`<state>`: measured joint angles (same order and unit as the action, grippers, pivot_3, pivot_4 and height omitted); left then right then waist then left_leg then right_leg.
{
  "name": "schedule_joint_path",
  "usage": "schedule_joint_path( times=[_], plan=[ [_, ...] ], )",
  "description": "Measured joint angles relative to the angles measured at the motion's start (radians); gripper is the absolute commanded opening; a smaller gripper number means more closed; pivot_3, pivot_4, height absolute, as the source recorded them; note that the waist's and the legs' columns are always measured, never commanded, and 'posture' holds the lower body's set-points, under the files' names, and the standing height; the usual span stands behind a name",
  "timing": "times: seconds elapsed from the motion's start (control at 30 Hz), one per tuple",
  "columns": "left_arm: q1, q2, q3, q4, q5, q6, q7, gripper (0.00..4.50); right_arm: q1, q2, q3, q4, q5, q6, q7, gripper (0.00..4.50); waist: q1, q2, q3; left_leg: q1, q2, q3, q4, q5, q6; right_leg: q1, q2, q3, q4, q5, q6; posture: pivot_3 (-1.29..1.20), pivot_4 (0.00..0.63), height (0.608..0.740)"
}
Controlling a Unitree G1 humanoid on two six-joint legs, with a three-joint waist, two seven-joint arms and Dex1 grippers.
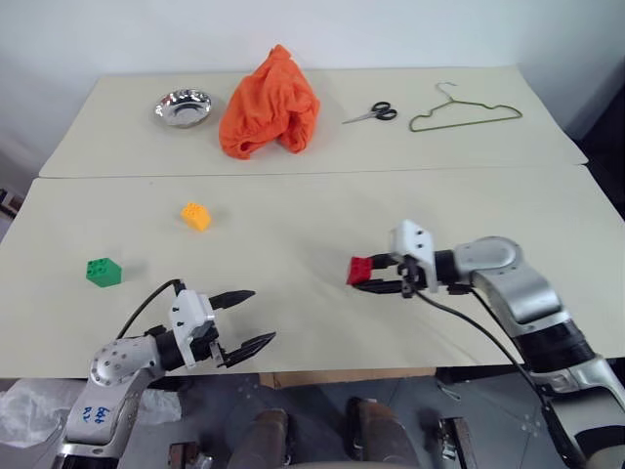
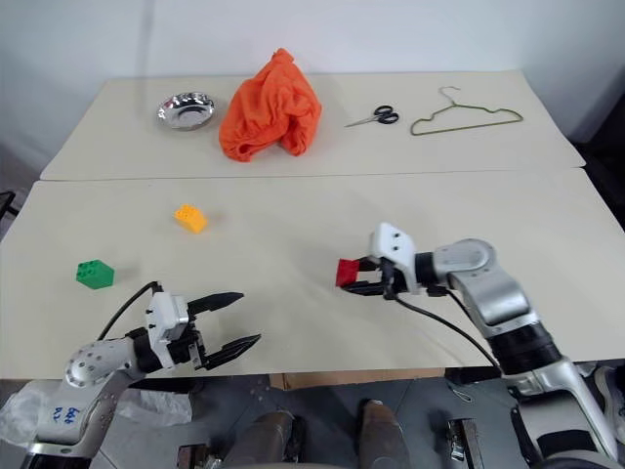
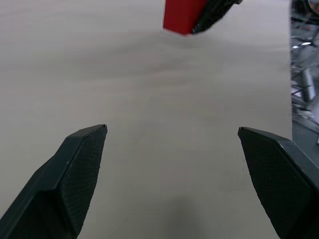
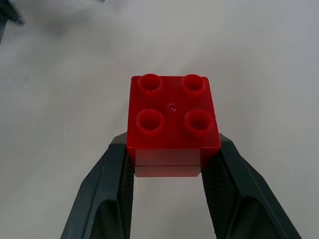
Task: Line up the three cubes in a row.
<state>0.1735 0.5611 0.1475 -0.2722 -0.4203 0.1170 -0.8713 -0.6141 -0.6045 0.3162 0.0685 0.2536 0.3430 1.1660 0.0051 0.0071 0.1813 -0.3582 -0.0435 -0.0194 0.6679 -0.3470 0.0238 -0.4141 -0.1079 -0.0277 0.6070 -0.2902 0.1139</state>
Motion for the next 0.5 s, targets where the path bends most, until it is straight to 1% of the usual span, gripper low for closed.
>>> schedule_joint_path(
  times=[0.07, 0.2, 0.37, 0.47, 0.5],
  plan=[
    [0.025, 0.005, 0.043, -0.026, -0.016, 0.008, 0.01, 4.5, -0.028, 0.025, 0.026, 0.018, -0.02, 0.003, 0.006, 1.48, 0.005, 0.0, 0.0, -0.001, -0.001, -0.001, 0.0, -0.001, 0.001, 0.0, -0.001, -0.002, 0.0, 0.0, 0.0, 0.0, 0.15, 0.74],
    [0.129, 0.035, 0.088, -0.074, -0.026, 0.007, -0.003, 4.5, -0.047, 0.072, 0.049, 0.092, -0.059, -0.039, 0.024, 1.48, -0.007, -0.001, 0.0, -0.001, -0.002, -0.001, 0.0, -0.003, 0.003, 0.001, -0.001, -0.003, 0.0, 0.0, 0.0, 0.0, 0.15, 0.74],
    [0.147, 0.036, 0.131, -0.074, -0.026, 0.003, 0.016, 4.5, -0.056, 0.102, 0.054, 0.165, -0.094, -0.105, 0.04, 1.48, -0.007, -0.001, 0.0, -0.002, -0.002, -0.001, 0.0, -0.003, 0.003, 0.001, -0.001, -0.007, 0.0, 0.0, 0.0, 0.0, 0.15, 0.74],
    [0.148, 0.027, 0.127, -0.076, -0.026, 0.003, 0.025, 4.5, -0.071, 0.104, 0.054, 0.199, -0.107, -0.148, 0.068, 1.48, -0.009, -0.001, 0.0, -0.002, -0.002, -0.001, 0.0, -0.003, 0.003, 0.001, -0.001, -0.009, 0.0, 0.0, 0.0, 0.0, 0.15, 0.74],
    [0.149, 0.025, 0.126, -0.077, -0.026, 0.003, 0.028, 4.5, -0.074, 0.108, 0.052, 0.21, -0.107, -0.152, 0.075, 1.83, -0.01, -0.001, 0.0, -0.002, -0.001, -0.001, 0.0, -0.004, 0.003, 0.001, -0.001, -0.009, 0.0, 0.0, 0.0, 0.0, 0.15, 0.74]
  ],
)
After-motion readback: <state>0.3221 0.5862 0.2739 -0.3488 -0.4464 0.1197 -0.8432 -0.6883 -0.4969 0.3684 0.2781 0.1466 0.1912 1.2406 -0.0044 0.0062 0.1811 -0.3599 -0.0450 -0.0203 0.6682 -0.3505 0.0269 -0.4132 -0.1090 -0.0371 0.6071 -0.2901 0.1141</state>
